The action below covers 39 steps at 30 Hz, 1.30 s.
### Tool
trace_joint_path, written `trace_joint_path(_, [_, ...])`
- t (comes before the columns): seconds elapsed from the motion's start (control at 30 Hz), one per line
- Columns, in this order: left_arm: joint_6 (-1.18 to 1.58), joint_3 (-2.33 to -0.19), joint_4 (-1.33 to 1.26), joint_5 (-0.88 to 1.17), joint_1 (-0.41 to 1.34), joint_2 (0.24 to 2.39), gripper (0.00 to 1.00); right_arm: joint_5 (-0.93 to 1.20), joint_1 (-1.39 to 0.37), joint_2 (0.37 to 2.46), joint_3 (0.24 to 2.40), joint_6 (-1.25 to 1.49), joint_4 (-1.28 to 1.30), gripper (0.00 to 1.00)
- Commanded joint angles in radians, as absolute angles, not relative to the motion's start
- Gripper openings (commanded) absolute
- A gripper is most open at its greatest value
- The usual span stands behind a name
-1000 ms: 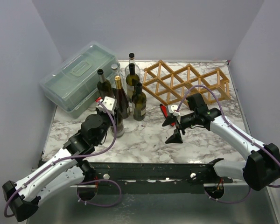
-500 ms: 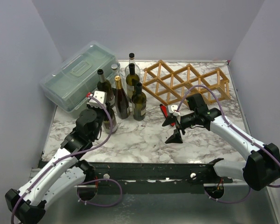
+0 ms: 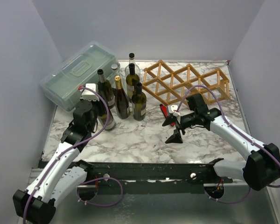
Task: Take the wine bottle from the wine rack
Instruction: Place the wine bottle at the center of the board.
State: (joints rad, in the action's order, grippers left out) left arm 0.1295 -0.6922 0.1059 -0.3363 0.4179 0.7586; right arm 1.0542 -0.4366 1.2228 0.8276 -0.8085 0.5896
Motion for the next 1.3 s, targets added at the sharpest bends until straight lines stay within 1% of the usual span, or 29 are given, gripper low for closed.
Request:
trace_joint_path(0.0, [0.172, -0.744, 0.005, -0.291, 0.378, 0.766, 0.0, 1.043, -0.431, 1.21, 0.849, -0.827, 0.614, 0.99])
trace_joint_path(0.2, [0.163, -0.74, 0.005, -0.288, 0.371, 0.79, 0.0, 1.043, -0.431, 1.211, 0.85, -0.828, 0.615, 0.99])
trace_joint_path(0.23, [0.162, -0.738, 0.005, -0.286, 0.371, 0.793, 0.02, 1.044, -0.43, 1.212, 0.85, -0.828, 0.616, 0.99])
trace_joint_path(0.3, [0.163, -0.736, 0.005, -0.284, 0.371, 0.796, 0.1, 1.042, -0.43, 1.212, 0.849, -0.83, 0.615, 0.99])
trace_joint_path(0.43, [0.163, -0.736, 0.005, -0.276, 0.372, 0.8, 0.22, 1.042, -0.431, 1.211, 0.849, -0.831, 0.615, 0.99])
trace_joint_path(0.5, [0.163, -0.738, 0.005, -0.272, 0.371, 0.8, 0.28, 1.042, -0.431, 1.212, 0.85, -0.83, 0.616, 0.99])
trace_joint_path(0.6, [0.163, -0.74, 0.005, -0.269, 0.371, 0.802, 0.34, 1.04, -0.431, 1.212, 0.848, -0.831, 0.617, 0.99])
trace_joint_path(0.93, [0.161, -0.757, 0.025, -0.233, 0.372, 0.804, 0.42, 1.039, -0.431, 1.209, 0.847, -0.83, 0.615, 0.99])
trace_joint_path(1.07, [0.163, -0.761, 0.034, -0.221, 0.371, 0.799, 0.44, 1.039, -0.431, 1.21, 0.847, -0.83, 0.615, 0.99])
trace_joint_path(1.27, [0.165, -0.768, 0.05, -0.204, 0.372, 0.774, 0.52, 1.039, -0.431, 1.21, 0.848, -0.831, 0.615, 0.99])
